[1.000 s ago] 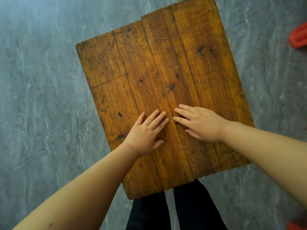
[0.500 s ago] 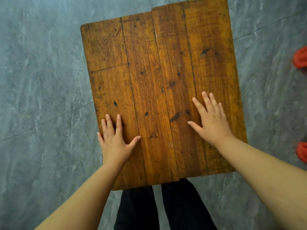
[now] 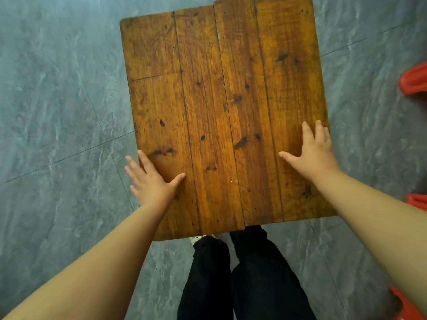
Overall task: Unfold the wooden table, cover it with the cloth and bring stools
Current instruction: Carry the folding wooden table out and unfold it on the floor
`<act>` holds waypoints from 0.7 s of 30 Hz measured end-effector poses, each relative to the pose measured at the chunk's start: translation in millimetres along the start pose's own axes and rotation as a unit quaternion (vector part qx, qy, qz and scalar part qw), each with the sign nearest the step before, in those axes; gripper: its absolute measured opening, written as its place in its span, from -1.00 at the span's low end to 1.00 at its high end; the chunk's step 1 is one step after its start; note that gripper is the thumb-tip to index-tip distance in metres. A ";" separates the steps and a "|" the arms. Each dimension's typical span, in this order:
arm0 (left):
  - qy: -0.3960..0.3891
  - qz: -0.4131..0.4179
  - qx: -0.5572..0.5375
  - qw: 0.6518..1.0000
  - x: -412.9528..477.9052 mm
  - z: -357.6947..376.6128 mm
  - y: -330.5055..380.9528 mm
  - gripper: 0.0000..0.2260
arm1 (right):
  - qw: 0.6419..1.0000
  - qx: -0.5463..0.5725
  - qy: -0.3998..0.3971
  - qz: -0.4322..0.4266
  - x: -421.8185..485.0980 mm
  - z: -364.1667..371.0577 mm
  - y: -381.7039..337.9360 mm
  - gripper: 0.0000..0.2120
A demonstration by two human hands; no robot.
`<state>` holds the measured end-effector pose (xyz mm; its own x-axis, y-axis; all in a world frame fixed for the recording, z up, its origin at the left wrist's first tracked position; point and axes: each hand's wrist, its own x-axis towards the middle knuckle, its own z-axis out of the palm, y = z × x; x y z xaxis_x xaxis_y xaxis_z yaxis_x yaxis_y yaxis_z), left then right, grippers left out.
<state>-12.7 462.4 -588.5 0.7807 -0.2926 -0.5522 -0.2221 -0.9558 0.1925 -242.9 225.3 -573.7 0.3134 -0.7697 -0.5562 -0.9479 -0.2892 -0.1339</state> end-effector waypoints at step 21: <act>-0.031 -0.110 -0.106 0.988 -14.5 15.8 4.3 0.05 | 0.998 0.052 -0.025 0.031 14.9 -9.2 36.0 0.06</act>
<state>-34.2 462.1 -592.5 0.7576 -0.0855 -0.6471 0.0813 -0.9713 0.2234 -271.8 198.3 -579.3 0.2527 -0.7547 -0.6054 -0.9671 -0.1787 -0.1809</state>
